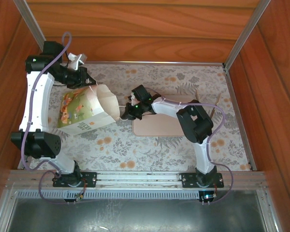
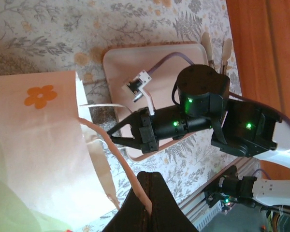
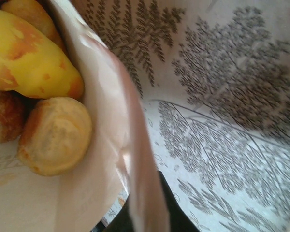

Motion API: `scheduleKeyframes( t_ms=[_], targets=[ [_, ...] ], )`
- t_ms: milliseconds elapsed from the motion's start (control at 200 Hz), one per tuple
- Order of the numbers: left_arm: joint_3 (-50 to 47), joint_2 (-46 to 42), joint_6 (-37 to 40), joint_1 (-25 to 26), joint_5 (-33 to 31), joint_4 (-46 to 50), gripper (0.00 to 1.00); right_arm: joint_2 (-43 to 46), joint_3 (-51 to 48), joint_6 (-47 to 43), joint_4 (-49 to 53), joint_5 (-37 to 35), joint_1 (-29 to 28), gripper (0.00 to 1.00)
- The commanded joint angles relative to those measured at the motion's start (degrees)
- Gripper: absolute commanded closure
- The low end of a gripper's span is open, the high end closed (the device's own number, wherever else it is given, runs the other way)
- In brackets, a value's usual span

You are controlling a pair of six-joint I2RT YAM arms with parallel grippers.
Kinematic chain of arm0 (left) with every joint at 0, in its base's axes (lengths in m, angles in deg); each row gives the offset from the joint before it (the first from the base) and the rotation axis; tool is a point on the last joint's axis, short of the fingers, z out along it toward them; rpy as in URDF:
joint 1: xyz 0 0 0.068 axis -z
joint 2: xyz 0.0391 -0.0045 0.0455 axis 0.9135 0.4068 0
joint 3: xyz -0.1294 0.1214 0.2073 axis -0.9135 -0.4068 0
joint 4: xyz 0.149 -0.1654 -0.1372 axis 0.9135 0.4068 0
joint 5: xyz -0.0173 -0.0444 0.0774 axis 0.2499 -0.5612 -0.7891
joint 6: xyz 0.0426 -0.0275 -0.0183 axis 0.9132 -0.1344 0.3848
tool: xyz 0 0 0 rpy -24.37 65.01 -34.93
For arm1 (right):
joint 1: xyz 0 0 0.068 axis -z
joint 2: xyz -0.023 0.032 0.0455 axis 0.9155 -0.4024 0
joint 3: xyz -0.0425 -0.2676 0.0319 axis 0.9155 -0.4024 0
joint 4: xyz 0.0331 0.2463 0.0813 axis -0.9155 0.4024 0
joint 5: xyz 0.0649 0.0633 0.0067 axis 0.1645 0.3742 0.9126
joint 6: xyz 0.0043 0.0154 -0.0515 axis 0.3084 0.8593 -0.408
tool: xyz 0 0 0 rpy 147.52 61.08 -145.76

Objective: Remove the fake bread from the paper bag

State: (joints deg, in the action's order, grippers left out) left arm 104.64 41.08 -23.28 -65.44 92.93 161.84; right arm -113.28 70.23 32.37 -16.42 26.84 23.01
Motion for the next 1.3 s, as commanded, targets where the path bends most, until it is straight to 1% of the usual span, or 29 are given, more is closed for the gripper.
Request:
scheduleKeyframes(
  t_ms=[0, 160, 240, 335, 455, 640, 875, 985, 1104, 1294],
  targets=[
    [0.4, 1.5, 2.6, 0.9, 1.5, 3.0, 1.0, -1.4, 2.6, 0.5, 1.2, 0.7, -1.0, 0.96],
    [0.7, 2.4, 4.3, 4.2, 1.4, 3.5, 1.0, 2.3, 0.6, -1.7, 5.9, -6.4, -1.0, 0.95],
    [0.8, 3.0, 5.4, 6.1, 1.7, 3.5, 1.0, 4.2, -0.3, -3.5, 8.0, -8.7, -1.0, 0.95],
    [1.5, 4.3, 6.3, 8.2, 1.7, 3.5, 1.0, 5.8, -1.9, -4.5, 9.5, -10.4, -1.0, 0.95],
    [2.6, 5.6, 7.1, 10.8, 2.3, 3.5, 1.0, 8.2, -5.5, -4.4, 8.5, -11.6, -0.9, 0.96],
    [4.0, 7.3, 7.2, 14.0, 1.4, 3.4, 1.0, 11.1, -9.8, -4.3, 7.9, -14.1, -1.0, 0.96],
    [3.9, 8.5, 6.5, 17.0, -1.4, 3.5, 1.0, 13.0, -12.9, -4.8, 5.9, -11.4, -1.2, 0.96],
    [3.1, 7.2, 5.1, 17.2, -2.6, 3.2, 1.0, 14.9, -14.5, -5.8, 6.2, -10.9, -1.7, 0.96],
    [0.8, 5.4, 3.2, 17.8, -3.7, 2.2, 1.0, 15.5, -15.5, -6.9, 6.3, -8.8, -2.4, 0.97],
    [-4.6, 1.8, -2.9, 18.2, -11.4, -1.3, 1.0, 14.8, -15.9, -6.6, 4.7, -6.4, -5.9, 0.96]
  ],
)
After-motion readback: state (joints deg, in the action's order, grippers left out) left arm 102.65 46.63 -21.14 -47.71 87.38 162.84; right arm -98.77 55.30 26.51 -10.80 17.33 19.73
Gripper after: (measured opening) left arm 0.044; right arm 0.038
